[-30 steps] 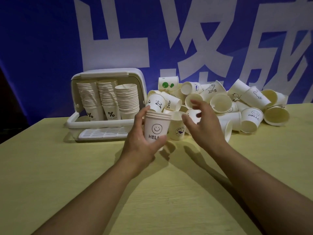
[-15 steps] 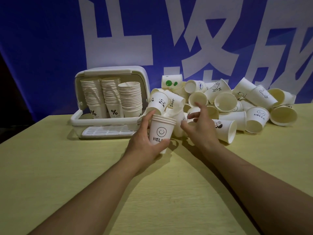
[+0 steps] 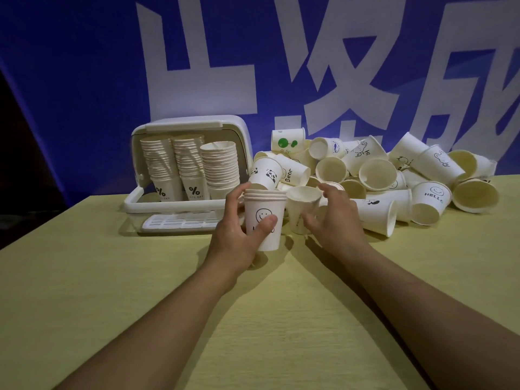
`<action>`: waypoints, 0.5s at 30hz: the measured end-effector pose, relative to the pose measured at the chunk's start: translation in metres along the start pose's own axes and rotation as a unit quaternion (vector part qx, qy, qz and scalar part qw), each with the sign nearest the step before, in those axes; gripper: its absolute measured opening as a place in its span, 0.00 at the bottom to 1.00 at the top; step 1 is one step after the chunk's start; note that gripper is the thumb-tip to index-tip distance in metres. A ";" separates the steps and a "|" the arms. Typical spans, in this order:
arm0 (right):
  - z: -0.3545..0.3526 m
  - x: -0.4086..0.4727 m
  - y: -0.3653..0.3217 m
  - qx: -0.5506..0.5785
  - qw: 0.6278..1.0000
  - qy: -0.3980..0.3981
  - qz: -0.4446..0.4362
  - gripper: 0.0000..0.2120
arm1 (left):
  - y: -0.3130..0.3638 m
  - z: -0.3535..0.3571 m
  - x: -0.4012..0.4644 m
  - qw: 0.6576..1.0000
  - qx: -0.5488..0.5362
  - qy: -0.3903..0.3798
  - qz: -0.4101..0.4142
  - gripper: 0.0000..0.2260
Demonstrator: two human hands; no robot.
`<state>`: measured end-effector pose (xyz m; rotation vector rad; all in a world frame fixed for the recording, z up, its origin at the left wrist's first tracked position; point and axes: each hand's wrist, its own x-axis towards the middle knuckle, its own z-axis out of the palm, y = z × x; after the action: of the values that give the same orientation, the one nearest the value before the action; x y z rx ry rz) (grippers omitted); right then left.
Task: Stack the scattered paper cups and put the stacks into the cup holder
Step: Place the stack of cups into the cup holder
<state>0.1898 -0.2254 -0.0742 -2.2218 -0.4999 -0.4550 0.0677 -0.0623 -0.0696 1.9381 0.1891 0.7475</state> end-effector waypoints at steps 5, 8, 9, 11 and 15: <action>-0.008 -0.022 -0.024 0.039 0.995 0.059 -0.071 0.31 | 0.019 -0.008 0.009 0.998 0.008 0.065 0.020 0.27; -0.003 -0.033 -0.041 0.122 0.987 0.022 -0.106 0.23 | 0.030 -0.015 0.024 0.993 0.062 0.089 0.054 0.29; 0.001 -0.036 -0.044 0.146 0.984 -0.013 -0.096 0.19 | 0.031 -0.019 0.031 0.990 0.075 0.102 0.068 0.30; 0.009 -0.040 -0.044 0.177 0.977 -0.094 -0.077 0.13 | 0.035 -0.030 0.047 0.985 0.076 0.132 0.085 0.29; 0.020 -0.041 -0.037 0.174 0.964 -0.192 -0.060 0.08 | 0.051 -0.055 0.084 0.970 0.047 0.220 0.094 0.28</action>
<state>0.1403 -0.1959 -0.0830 -1.9440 -0.8527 0.0130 0.0934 -0.0082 0.0263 1.8711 0.3179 1.3129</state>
